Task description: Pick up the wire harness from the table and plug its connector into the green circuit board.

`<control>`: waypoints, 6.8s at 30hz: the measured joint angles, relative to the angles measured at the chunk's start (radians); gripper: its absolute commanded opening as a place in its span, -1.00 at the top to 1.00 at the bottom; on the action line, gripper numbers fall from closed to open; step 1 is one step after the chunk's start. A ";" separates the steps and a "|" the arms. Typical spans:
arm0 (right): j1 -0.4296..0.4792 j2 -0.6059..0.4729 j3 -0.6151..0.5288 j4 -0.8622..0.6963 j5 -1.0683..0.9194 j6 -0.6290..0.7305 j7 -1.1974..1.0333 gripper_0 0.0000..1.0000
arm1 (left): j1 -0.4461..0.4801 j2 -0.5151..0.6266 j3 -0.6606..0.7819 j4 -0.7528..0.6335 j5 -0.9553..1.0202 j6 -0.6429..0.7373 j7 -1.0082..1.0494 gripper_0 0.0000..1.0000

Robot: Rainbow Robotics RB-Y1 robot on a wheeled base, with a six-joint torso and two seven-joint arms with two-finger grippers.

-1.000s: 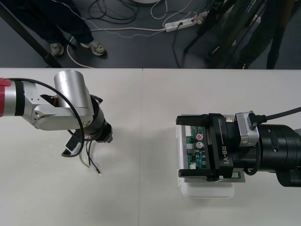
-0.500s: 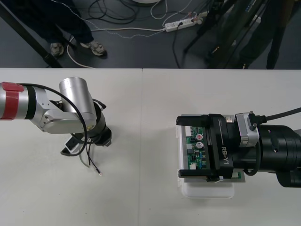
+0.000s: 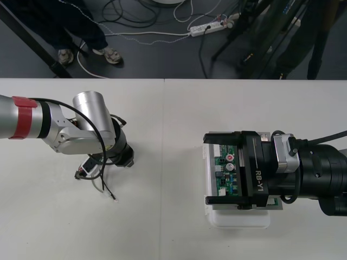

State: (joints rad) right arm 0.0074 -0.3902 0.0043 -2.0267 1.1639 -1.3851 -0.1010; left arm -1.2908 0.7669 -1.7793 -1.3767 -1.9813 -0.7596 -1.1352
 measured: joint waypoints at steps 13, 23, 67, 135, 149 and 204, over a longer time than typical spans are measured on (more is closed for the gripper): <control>0.002 0.000 0.000 0.000 0.000 -0.001 0.038 -1.00 | 0.000 0.000 -0.016 0.006 0.007 0.009 0.000 -1.00; 0.002 0.000 0.000 0.000 0.000 -0.002 0.045 -1.00 | 0.000 0.000 -0.022 0.016 0.007 0.028 0.000 -1.00; 0.002 0.009 0.000 0.000 0.000 -0.002 0.056 -1.00 | 0.000 -0.003 -0.023 0.027 0.006 0.040 0.000 1.00; 0.002 0.026 -0.018 0.000 0.009 -0.004 0.056 -1.00 | 0.000 0.318 0.272 -0.291 0.384 -0.104 -0.001 1.00; 0.003 0.026 -0.019 0.000 0.009 -0.004 0.056 -1.00 | 0.147 0.400 0.701 -0.328 0.529 -0.338 -0.001 1.00; 0.005 0.026 -0.019 0.000 0.008 -0.005 0.055 -1.00 | 0.940 -0.109 1.961 -0.347 0.577 -0.777 -0.001 1.00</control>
State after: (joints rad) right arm 0.0123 -0.3646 -0.0146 -2.0271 1.1723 -1.3900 -0.0458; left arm -0.3504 0.6579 0.1815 -1.7240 -1.4042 -1.5367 -1.1365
